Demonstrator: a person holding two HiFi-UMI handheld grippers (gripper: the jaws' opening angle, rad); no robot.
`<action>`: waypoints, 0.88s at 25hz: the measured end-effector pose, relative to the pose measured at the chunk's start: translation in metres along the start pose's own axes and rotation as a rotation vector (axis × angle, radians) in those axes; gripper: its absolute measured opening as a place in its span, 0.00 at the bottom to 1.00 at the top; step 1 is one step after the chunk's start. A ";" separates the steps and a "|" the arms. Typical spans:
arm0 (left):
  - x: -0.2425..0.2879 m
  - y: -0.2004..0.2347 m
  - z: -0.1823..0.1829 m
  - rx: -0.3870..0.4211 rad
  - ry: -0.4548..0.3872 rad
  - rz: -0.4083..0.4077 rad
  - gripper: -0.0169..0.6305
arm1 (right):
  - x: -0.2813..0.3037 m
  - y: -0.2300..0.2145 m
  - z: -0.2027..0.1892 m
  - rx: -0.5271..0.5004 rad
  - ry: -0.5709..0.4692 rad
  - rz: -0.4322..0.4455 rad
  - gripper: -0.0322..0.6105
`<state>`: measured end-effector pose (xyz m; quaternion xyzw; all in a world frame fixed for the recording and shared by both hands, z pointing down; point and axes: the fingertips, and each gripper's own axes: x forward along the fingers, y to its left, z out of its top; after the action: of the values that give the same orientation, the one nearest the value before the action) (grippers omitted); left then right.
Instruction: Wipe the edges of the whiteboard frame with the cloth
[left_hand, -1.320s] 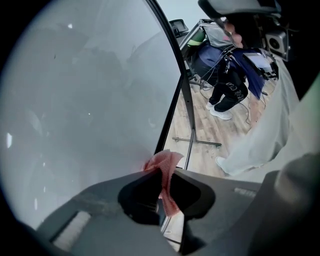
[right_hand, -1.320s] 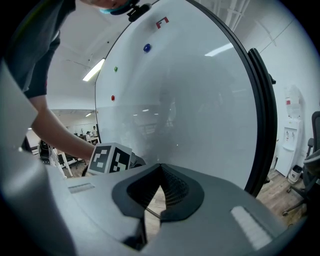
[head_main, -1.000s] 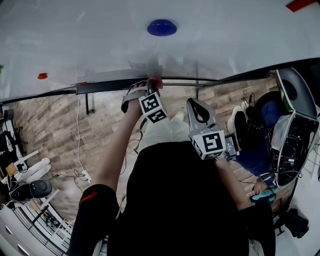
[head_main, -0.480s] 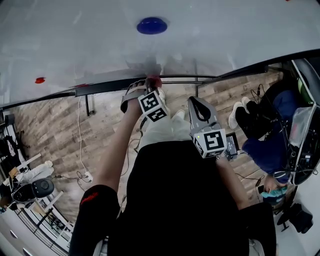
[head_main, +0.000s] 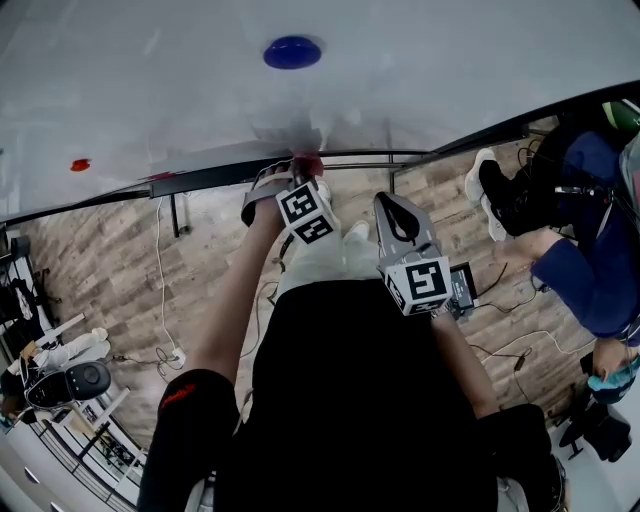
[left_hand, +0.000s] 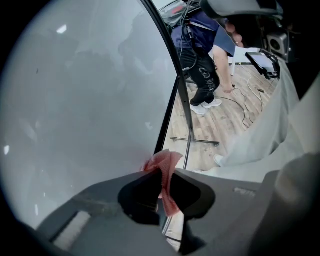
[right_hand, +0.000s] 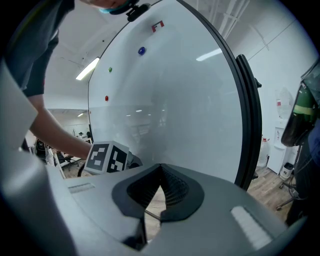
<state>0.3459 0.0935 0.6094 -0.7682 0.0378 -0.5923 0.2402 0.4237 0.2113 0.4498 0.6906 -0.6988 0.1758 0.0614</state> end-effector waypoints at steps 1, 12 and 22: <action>0.000 -0.001 0.000 0.000 -0.002 0.000 0.09 | -0.001 0.000 -0.001 0.000 0.000 0.000 0.05; -0.002 -0.001 0.014 0.007 -0.027 0.003 0.09 | -0.007 -0.004 -0.002 0.006 0.004 -0.010 0.05; -0.002 -0.009 0.038 0.039 -0.047 -0.004 0.09 | -0.021 -0.014 -0.002 0.018 -0.002 -0.037 0.05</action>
<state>0.3782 0.1149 0.6042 -0.7771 0.0192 -0.5752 0.2548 0.4381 0.2318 0.4466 0.7040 -0.6846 0.1800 0.0579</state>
